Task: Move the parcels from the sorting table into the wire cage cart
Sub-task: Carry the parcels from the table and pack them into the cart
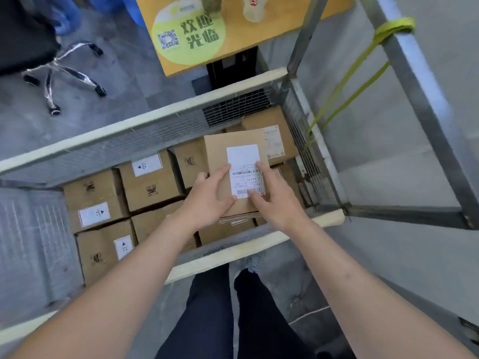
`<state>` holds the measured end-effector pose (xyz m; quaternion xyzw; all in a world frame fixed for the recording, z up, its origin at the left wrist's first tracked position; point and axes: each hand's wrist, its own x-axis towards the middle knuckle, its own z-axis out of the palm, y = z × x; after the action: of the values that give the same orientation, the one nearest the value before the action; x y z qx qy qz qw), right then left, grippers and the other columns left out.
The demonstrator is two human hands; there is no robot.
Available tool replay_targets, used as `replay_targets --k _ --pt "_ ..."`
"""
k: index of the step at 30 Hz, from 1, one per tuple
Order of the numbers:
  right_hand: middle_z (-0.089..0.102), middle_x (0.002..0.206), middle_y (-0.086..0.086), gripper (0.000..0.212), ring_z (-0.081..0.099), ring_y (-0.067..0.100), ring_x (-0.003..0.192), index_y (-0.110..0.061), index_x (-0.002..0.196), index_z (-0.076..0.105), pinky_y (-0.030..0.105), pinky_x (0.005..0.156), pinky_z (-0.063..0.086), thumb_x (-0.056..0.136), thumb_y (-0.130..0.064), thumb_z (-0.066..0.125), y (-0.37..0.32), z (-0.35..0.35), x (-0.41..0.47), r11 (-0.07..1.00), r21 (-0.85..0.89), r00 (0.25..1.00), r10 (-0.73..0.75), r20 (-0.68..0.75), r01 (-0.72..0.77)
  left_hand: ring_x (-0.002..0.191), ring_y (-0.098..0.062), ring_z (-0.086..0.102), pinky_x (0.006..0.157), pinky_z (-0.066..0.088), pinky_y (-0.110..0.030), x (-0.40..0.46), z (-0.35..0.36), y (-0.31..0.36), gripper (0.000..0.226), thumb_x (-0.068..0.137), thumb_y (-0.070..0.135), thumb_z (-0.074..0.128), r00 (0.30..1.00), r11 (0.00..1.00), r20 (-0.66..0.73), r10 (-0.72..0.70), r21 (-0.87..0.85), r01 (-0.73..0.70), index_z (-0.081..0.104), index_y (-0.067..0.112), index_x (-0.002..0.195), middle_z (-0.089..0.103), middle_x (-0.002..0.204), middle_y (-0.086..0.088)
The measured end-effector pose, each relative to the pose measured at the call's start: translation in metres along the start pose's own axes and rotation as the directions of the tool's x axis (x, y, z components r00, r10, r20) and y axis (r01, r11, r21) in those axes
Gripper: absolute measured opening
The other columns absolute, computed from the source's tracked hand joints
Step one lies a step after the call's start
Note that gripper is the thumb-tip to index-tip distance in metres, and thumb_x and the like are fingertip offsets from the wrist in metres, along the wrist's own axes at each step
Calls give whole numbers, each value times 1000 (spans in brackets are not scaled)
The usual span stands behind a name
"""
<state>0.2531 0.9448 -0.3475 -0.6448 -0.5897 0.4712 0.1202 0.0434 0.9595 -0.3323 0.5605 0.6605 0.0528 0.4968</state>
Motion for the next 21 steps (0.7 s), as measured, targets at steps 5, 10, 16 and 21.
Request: replay_targets --k 5,10,16,21 --pt "49 142 4 70 55 14 107 -46 160 18 33 88 43 102 -42 56 20 41 73 999 -37 995 27 96 -23 91 -4 53 60 42 -2 61 10 -50 79 98 27 70 995 993 -10 -97 -69 96 26 45 160 36 144 -4" --pt "50 129 7 70 55 17 99 -47 159 19 33 80 44 101 -33 56 41 85 152 993 -26 985 113 127 -111 85 0 54 57 41 2 139 20 -98 78 98 21 69 990 983 -11 -141 -124 138 27 45 160 32 156 -11" --pt "49 128 10 73 59 24 100 -47 161 20 37 90 49 100 -28 58 72 118 231 985 -70 982 165 95 -158 138 -21 42 68 37 2 224 37 -140 79 97 20 70 993 982 -29 -114 -154 109 28 43 160 29 158 -8" --pt "43 142 14 66 56 32 114 -38 157 34 43 98 51 97 -27 61 88 128 269 938 -323 992 119 -34 -124 154 -25 23 99 19 1 265 50 -148 78 99 17 67 997 989 -28 -77 -130 72 26 41 161 16 169 -9"
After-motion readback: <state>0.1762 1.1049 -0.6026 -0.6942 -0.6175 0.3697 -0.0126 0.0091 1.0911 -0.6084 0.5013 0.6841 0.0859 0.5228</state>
